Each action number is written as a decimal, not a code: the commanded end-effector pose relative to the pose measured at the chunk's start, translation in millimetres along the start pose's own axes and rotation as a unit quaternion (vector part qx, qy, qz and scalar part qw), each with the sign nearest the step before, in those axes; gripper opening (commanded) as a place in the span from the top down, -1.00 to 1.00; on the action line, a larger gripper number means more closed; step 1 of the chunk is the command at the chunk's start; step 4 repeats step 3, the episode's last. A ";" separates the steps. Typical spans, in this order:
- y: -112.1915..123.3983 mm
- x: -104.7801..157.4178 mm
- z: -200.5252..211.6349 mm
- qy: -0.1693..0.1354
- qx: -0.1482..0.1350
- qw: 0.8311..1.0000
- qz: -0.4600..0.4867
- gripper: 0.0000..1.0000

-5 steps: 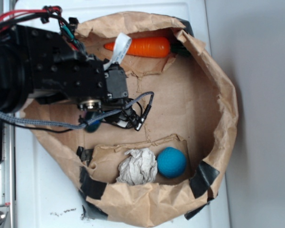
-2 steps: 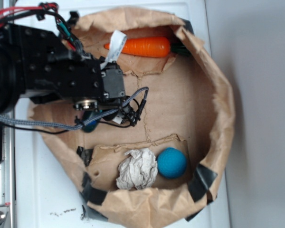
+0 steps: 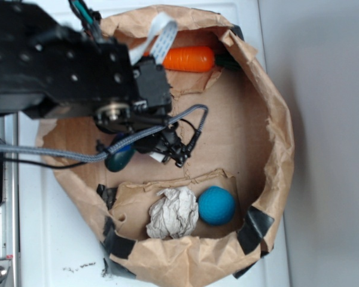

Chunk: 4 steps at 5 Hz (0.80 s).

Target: Grab the plastic pickle.

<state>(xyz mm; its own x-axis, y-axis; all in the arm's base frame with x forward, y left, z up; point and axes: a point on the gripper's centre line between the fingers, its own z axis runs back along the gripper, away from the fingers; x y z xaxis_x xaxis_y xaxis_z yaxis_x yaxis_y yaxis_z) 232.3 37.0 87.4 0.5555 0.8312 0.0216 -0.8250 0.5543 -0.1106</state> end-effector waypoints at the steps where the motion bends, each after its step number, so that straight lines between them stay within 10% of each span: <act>1: -10.4 -1.4 70.6 -0.072 0.012 0.997 -0.007 1.00; 4: -15.5 8.4 90.3 -0.086 0.027 0.996 0.026 1.00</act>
